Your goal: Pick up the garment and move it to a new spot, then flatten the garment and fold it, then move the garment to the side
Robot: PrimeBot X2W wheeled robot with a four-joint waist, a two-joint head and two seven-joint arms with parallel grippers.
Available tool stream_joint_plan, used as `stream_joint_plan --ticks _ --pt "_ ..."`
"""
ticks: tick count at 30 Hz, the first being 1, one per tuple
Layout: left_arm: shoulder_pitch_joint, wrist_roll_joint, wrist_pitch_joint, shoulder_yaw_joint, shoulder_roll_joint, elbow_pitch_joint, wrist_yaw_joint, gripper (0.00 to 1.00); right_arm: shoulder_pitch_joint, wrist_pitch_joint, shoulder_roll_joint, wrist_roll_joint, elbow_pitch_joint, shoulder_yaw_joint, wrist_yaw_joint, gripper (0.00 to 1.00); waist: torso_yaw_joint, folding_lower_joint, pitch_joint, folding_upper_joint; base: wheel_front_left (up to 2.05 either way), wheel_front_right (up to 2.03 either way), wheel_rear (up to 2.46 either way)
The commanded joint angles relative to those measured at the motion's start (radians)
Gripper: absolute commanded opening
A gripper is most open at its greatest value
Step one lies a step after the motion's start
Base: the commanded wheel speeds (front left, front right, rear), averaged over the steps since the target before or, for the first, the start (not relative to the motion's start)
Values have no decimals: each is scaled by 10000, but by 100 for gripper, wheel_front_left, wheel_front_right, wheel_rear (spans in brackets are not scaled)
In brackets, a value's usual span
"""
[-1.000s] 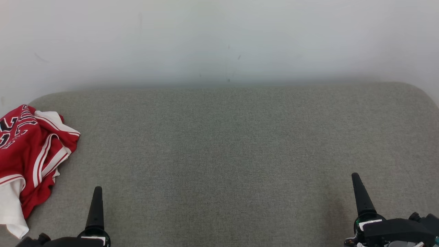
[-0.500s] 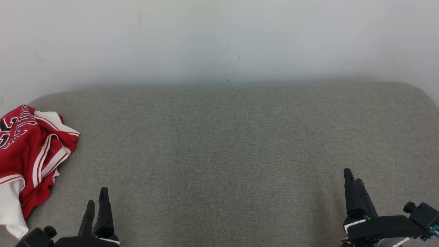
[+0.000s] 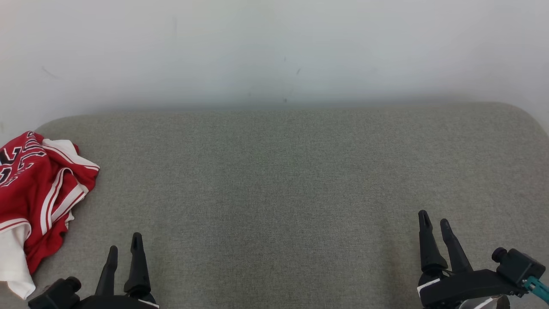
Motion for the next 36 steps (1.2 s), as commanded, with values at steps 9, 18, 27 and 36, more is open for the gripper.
stream_joint_plan --ticks 9,18,27,36 --pt "-21 1280 -334 -145 116 -243 122 100 -158 -326 -38 -1281 -59 135 -13 100 19 0 1 0 0 0 0" --pt "82 2215 -573 -138 208 -410 239 100 -124 -575 -40 -2342 -178 88 -15 100 0 0 7 0 0 0 0" --pt "167 3103 -814 -175 322 -529 291 100 -61 -803 -42 -3247 -236 63 -16 100 -4 0 18 0 0 0 0" --pt "211 3795 -989 -240 400 -562 221 100 -31 -983 -43 -4015 -279 109 -18 100 -15 0 29 0 0 0 0"
